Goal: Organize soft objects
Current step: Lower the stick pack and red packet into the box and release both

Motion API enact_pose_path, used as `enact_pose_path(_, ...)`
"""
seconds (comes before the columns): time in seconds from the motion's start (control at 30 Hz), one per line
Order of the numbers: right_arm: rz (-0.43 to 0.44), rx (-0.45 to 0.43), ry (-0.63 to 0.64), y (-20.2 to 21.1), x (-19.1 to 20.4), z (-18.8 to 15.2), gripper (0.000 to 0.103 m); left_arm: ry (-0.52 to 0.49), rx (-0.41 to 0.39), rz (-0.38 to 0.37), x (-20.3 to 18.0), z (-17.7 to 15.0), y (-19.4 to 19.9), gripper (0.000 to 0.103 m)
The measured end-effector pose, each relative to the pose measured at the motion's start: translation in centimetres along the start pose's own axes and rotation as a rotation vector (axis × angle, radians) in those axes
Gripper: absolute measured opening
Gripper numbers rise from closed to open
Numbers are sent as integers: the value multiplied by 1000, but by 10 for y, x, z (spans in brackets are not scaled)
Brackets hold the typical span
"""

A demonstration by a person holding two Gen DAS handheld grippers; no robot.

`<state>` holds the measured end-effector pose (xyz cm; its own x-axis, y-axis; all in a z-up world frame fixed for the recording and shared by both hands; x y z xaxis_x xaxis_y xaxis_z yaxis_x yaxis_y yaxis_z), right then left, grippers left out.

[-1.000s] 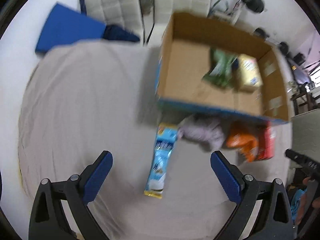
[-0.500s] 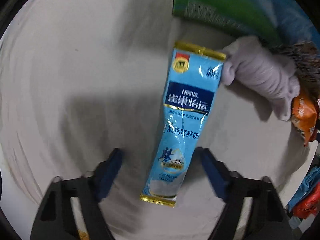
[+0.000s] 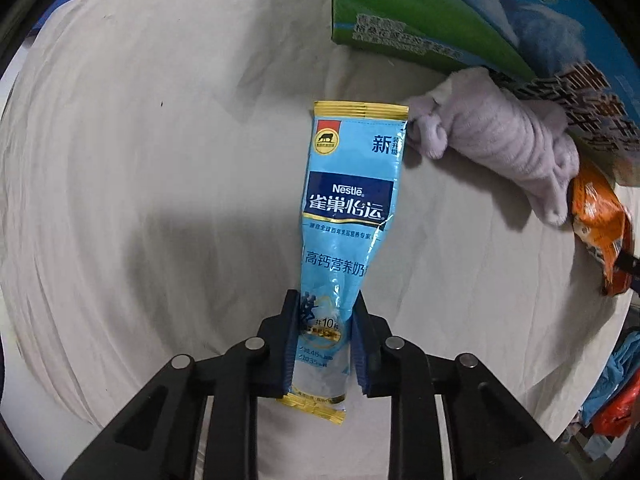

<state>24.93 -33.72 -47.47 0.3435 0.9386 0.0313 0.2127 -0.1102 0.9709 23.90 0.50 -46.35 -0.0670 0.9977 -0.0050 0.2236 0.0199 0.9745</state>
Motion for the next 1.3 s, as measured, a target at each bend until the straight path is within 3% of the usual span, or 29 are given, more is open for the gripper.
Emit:
enact_pose_path(0.33, 68, -1, 55, 5, -4, -60, 50, 10, -59, -77, -16, -42, 23, 20)
enact_pose_path(0.53, 150, -13, 88, 23, 4, -92, 49, -41, -105, -136, -39, -60, 59, 20)
enact_pose_path(0.73, 238, -78, 155, 77, 33, -100, 49, -123, -197, -200, -76, -63, 123, 20)
enact_pose_path(0.8, 270, -118, 186, 104, 49, -97, 49, -147, -211, -255, -90, -63, 145, 20)
enact_pose_path(0.9, 297, -176, 226, 142, 62, -90, 49, -186, -248, -301, -110, -51, 178, 20)
enact_pose_path(1.03, 316, -236, 248, 186, 82, -77, 49, -206, -318, -304, -118, -32, 221, 20)
enact_pose_path(1.17, 297, -278, 248, 215, 95, -45, 49, -197, -348, -294, -118, 2, 242, 20)
enact_pose_path(1.3, 264, -283, 231, 227, 98, -21, 49, -157, -309, -315, -113, 53, 236, 20)
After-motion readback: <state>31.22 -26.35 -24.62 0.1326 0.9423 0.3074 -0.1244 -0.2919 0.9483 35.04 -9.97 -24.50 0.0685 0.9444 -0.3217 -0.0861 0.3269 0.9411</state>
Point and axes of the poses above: each gripper's, at about its wrist camera, not at the fingertips, and y roughly against the way its jaws point, x to its left, z to its top, the point moved 4 cm from there along -y, roughly the way its jaws point, and after that the axes turned 7 degrees about x, right-handed, at the moved point
